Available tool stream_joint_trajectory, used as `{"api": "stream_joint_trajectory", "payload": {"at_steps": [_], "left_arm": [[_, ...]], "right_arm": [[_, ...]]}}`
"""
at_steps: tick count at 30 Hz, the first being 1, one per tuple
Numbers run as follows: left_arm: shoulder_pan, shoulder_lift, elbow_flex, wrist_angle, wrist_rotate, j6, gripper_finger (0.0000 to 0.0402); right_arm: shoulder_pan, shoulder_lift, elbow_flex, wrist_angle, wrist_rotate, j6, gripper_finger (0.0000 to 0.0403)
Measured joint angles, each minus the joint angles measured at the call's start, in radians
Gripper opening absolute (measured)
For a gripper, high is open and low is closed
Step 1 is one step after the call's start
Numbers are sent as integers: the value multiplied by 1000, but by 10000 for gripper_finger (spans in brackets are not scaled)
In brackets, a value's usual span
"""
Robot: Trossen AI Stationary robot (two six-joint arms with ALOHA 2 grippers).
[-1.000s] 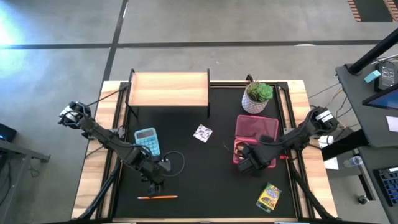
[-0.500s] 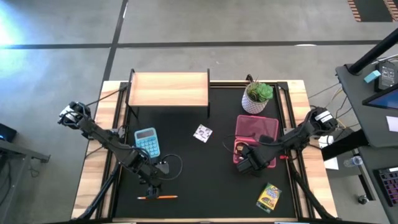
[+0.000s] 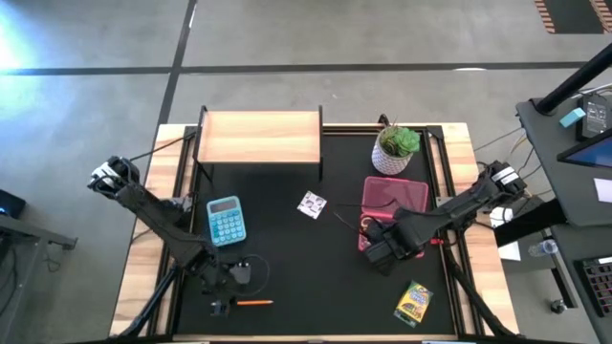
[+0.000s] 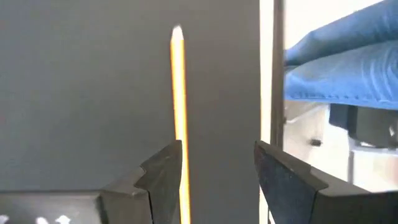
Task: Pack school essentials
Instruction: Put the yellow pencil into the pink case
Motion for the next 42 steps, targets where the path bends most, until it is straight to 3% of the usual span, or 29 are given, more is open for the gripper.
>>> {"api": "stream_joint_trajectory", "payload": {"at_steps": [5,11,21,25,33,42], "left_arm": [[-71,40,2,27,-95,69,183],[-109,138,3,42,-106,67,183],[-109,275,26,23,-98,-154,180],[-108,288,41,-12,-92,-245,147],[-102,289,32,-60,-91,-352,19],[-83,258,52,-70,-72,-352,5]], "right_arm": [[4,0,50,1,60,-12,139],[4,0,80,1,83,-35,143],[4,0,80,1,84,-51,137],[4,0,80,0,84,-53,137],[4,0,79,4,91,-53,132],[4,0,79,7,91,-52,132]]}}
